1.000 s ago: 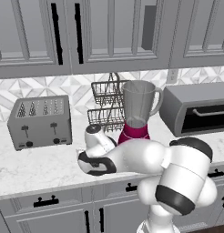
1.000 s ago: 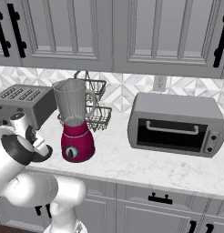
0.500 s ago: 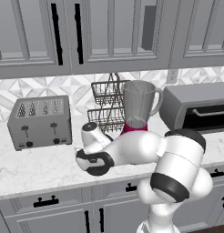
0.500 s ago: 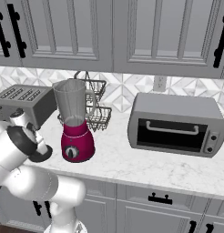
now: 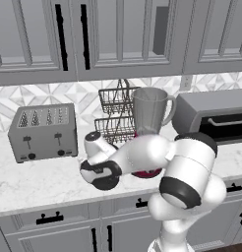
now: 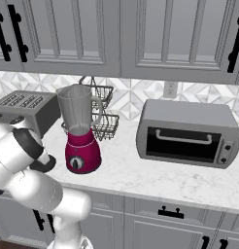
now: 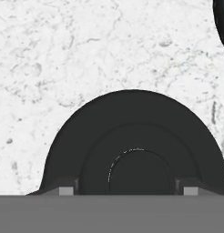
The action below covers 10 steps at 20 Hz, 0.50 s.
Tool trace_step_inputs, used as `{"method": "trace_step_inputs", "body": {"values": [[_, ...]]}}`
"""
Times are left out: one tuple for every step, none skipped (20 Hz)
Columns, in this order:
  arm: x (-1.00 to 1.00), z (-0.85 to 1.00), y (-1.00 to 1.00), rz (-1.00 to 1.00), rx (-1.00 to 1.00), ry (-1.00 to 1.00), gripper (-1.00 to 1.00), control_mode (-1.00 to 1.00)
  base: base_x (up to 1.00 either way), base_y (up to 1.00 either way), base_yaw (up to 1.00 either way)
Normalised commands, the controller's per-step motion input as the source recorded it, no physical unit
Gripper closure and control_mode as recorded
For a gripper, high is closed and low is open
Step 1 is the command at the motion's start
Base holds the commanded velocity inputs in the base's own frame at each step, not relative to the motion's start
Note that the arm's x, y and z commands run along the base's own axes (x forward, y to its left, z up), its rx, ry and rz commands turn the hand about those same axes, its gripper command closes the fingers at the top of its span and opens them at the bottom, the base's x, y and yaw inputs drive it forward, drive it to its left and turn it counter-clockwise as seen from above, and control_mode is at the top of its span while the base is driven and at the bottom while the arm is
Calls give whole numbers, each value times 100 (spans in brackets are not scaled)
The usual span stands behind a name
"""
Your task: Close the lid blender by securely placing the lid on top.
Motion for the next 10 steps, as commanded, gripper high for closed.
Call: {"method": "trace_step_inputs", "body": {"values": [[0, -53, -4, -1, 0, 0, 100, -100, 0, 0, 0], [0, -53, -7, 0, 0, -1, 100, -100, 0, 0, 0], [0, -54, -11, 0, 0, -2, 100, -100, 0, 0, 0], [0, -54, -16, 0, 0, -4, 100, -100, 0, 0, 0], [-2, -52, -19, 0, 0, -6, 100, -100, 0, 0, 0], [-4, -49, -19, 0, 1, -8, 100, -100, 0, 0, 0], [-5, -47, -19, 0, 2, -10, 100, -100, 0, 0, 0], [-5, -41, -20, 0, 3, -11, 100, -100, 0, 0, 0], [-12, -44, -21, -2, 3, -13, 100, -100, 0, 0, 0], [-21, -50, -27, -4, 4, -14, 100, -100, 0, 0, 0]]}}
